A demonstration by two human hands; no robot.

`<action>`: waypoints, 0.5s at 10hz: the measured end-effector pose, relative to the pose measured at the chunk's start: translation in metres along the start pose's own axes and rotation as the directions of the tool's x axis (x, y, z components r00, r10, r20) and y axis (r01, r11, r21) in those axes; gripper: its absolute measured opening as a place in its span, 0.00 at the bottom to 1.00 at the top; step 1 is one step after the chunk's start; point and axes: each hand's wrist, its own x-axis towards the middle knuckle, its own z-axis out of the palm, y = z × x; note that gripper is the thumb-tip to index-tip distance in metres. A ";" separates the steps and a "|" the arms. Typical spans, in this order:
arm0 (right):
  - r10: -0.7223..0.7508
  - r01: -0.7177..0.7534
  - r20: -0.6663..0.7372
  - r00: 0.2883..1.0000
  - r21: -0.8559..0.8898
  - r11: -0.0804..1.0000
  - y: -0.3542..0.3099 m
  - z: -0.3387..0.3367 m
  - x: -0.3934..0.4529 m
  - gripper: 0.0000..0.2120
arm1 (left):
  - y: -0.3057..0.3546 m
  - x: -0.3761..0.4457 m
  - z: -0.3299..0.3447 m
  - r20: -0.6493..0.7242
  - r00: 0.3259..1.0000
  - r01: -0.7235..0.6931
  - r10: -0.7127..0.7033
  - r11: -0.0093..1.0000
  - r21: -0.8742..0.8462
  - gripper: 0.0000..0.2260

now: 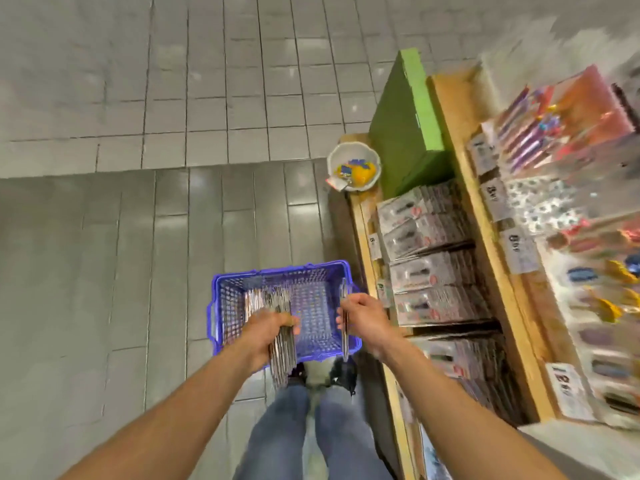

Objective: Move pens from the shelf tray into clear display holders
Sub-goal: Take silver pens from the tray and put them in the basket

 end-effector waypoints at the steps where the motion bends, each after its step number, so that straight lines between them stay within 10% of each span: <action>1: 0.048 -0.049 -0.028 0.998 -0.044 0.998 0.034 0.009 0.074 0.16 | -0.012 0.072 0.003 -0.057 0.998 0.026 -0.026 1.000 0.002 0.08; 5: 0.102 -0.141 -0.099 0.990 -0.619 0.773 0.253 0.055 0.423 0.11 | -0.135 0.471 0.032 -0.211 0.977 0.059 -0.019 0.981 0.182 0.09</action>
